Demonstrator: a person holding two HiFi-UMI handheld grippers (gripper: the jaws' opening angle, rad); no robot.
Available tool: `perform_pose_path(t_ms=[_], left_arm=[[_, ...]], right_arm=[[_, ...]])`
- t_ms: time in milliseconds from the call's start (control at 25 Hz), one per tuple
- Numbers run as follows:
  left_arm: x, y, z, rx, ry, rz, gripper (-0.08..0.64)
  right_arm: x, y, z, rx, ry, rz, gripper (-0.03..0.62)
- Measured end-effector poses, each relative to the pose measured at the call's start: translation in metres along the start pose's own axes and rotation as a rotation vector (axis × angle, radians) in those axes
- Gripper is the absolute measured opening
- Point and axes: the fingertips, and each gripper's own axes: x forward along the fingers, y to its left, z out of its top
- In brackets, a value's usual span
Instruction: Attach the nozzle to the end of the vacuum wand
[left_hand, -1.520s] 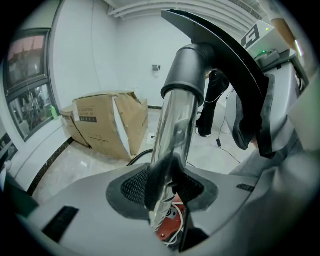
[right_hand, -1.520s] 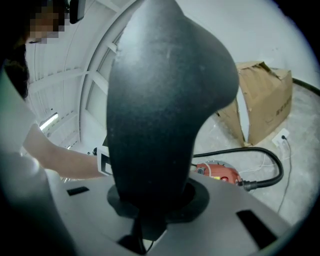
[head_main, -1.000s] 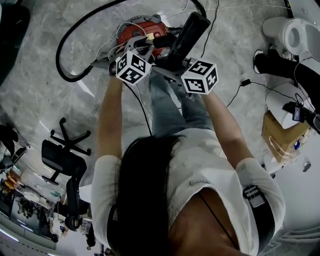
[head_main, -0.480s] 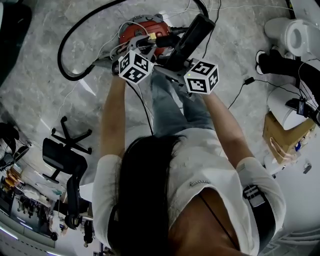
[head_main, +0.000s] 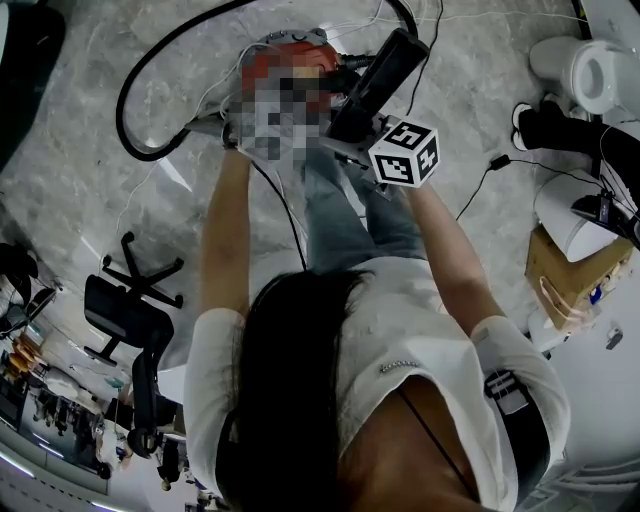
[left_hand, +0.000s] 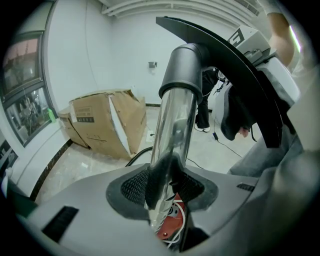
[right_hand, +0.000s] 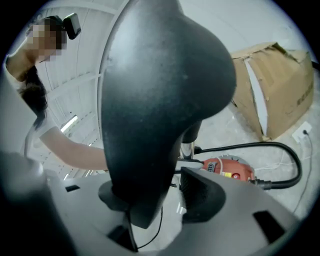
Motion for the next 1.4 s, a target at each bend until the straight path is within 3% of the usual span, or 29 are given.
perform_pose_path(t_ms=[120, 520, 1160, 1400], left_arm=[[0.003, -0.001, 0.0, -0.004, -0.004, 0.008, 0.14], [0.006, 0.0, -0.006, -0.015, 0.005, 0.02, 0.143], [0.011, 0.005, -0.007, -0.063, 0.0, 0.033, 0.146], [0.011, 0.008, -0.007, -0.127, -0.018, 0.035, 0.192]], right_arm=[[-0.004, -0.007, -0.002, 0.003, 0.003, -0.02, 0.283], [-0.009, -0.016, -0.005, -0.034, -0.026, -0.112, 0.35], [-0.023, -0.028, 0.006, 0.042, -0.11, -0.149, 0.353], [-0.026, -0.034, 0.006, 0.067, -0.141, -0.175, 0.357]])
